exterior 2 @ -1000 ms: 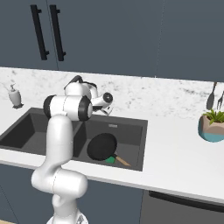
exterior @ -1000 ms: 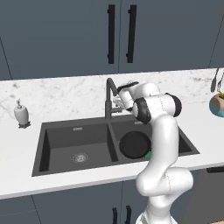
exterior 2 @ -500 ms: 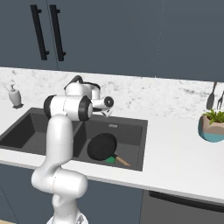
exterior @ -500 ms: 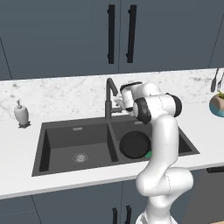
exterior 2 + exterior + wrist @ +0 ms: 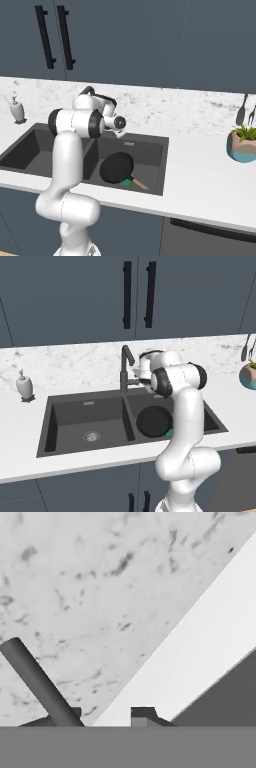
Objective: Pick the pan and sponge and place them into the sink. Then turn on the water.
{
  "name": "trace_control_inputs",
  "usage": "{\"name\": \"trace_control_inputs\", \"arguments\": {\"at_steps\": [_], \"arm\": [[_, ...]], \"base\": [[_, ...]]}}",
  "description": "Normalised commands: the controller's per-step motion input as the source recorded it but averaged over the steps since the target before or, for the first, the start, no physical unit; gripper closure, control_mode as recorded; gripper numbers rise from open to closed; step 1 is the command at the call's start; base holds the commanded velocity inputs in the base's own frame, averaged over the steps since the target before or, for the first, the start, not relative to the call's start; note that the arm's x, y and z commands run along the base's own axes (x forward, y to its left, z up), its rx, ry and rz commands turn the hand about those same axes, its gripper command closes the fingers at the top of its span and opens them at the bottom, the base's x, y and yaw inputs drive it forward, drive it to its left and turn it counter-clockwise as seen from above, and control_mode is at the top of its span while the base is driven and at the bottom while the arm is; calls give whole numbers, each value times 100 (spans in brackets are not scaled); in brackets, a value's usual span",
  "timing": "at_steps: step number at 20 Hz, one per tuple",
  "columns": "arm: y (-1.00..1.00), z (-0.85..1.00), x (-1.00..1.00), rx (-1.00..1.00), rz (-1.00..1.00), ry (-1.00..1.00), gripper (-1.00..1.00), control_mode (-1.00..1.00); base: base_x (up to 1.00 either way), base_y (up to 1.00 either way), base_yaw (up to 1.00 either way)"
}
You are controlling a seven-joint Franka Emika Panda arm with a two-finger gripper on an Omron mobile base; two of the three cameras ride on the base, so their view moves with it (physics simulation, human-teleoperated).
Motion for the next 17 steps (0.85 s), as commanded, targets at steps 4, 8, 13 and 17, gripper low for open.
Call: {"name": "trace_control_inputs", "arguments": {"at_steps": [4,8,13,17], "arm": [[-15,-3,0,18,-23,14,100,-100],[-10,-9,0,15,-14,13,100,-100],[-1,-3,0,1,-1,4,100,-100],[0,0,0,0,0,0,100,-100]], "base": [[0,0,0],[0,0,0],[0,0,0],[0,0,0]]}}
